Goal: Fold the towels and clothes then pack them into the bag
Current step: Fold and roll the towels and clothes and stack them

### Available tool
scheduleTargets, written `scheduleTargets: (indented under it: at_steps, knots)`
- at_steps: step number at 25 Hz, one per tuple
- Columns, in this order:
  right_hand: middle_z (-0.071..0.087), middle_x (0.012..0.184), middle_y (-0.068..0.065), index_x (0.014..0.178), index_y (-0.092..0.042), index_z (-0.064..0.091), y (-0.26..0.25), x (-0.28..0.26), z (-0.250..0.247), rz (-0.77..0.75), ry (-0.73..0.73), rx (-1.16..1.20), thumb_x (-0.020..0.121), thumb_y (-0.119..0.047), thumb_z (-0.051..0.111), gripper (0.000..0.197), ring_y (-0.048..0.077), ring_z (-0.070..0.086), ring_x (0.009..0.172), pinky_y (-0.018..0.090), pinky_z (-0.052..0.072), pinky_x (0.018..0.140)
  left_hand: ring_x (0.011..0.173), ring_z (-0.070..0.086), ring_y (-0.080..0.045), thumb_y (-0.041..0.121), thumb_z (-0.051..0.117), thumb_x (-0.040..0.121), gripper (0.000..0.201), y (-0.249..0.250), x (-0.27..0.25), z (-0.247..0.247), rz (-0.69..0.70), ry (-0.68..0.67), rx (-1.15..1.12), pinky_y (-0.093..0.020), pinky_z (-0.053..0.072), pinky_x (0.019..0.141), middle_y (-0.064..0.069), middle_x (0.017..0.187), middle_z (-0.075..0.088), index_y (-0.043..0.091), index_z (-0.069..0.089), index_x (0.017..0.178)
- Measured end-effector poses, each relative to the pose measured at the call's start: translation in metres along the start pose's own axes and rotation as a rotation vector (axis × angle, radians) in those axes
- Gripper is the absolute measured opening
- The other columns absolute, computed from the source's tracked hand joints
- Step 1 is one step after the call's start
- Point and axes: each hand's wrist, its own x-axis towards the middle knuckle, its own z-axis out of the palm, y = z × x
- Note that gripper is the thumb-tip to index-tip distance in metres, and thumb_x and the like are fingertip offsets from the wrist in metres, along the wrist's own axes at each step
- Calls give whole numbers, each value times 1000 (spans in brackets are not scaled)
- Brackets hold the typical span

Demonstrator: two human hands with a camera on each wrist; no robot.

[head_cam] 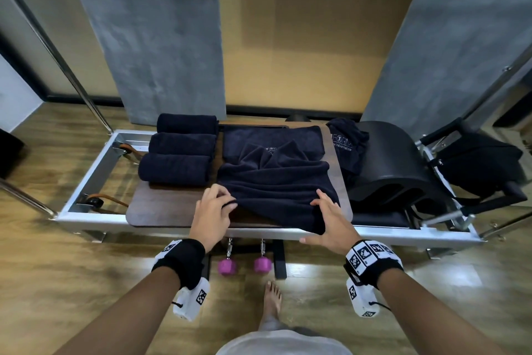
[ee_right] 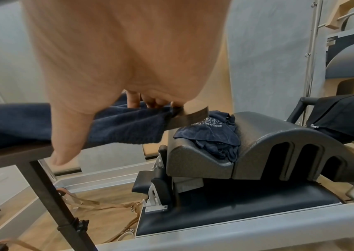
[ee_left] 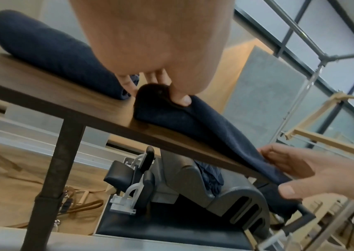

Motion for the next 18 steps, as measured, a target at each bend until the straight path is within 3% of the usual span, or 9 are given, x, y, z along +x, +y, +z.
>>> scheduleTargets:
  at_steps: [3, 6, 8, 11, 13, 15, 18]
  knots:
    - [16, 171, -1, 142, -26, 40, -6, 2, 4, 43, 80, 48, 76, -65, 80, 87, 22, 19, 156, 45, 20, 128, 106, 62, -24, 16, 49, 111, 17, 7, 6, -2, -96, -39, -186, -46, 48, 98, -3, 111, 67, 17, 66, 116]
    - [48, 145, -2, 129, -30, 40, -11, 8, 8, 92, 216, 45, 83, -53, 79, 65, 25, 50, 132, 41, 46, 108, 99, 62, -19, 29, 44, 113, 14, 11, 10, -4, -126, -85, -292, -37, 45, 86, 0, 101, 65, 27, 56, 106]
    - [56, 125, -5, 122, -33, 36, -14, 11, 8, 101, 280, 18, 89, -40, 77, 53, 21, 60, 111, 36, 53, 91, 105, 61, -11, 41, 53, 109, 8, 11, 13, -7, -147, -122, -297, -31, 44, 84, 6, 107, 65, 33, 52, 109]
    - [62, 110, -4, 114, -34, 36, -10, 15, 4, 87, 329, -6, 94, -21, 70, 42, 21, 66, 96, 36, 56, 78, 114, 59, -7, 45, 74, 95, 41, 7, 20, -14, -137, -206, -314, -32, 48, 95, 9, 123, 62, 42, 40, 119]
    - [65, 106, -5, 108, -31, 47, -6, 19, -3, 82, 371, 60, 93, -12, 70, 33, 19, 66, 95, 37, 56, 82, 119, 61, -12, 37, 75, 96, 47, 5, 28, -20, -120, -230, -331, -37, 47, 103, 6, 130, 59, 46, 36, 120]
    - [68, 104, -6, 98, -22, 66, -1, 27, -13, 46, 467, 188, 89, -5, 76, 22, 16, 66, 96, 38, 56, 90, 121, 61, -13, 29, 71, 100, 40, 3, 39, -25, -87, -234, -344, -39, 48, 105, 4, 131, 60, 45, 38, 118]
    - [72, 97, -4, 94, -14, 78, 2, 47, -39, 11, 582, 366, 88, 2, 76, 17, 15, 68, 95, 43, 55, 94, 116, 61, -4, 23, 70, 102, 19, 5, 61, -35, -26, -133, -362, -27, 45, 100, 13, 115, 67, 34, 55, 108]
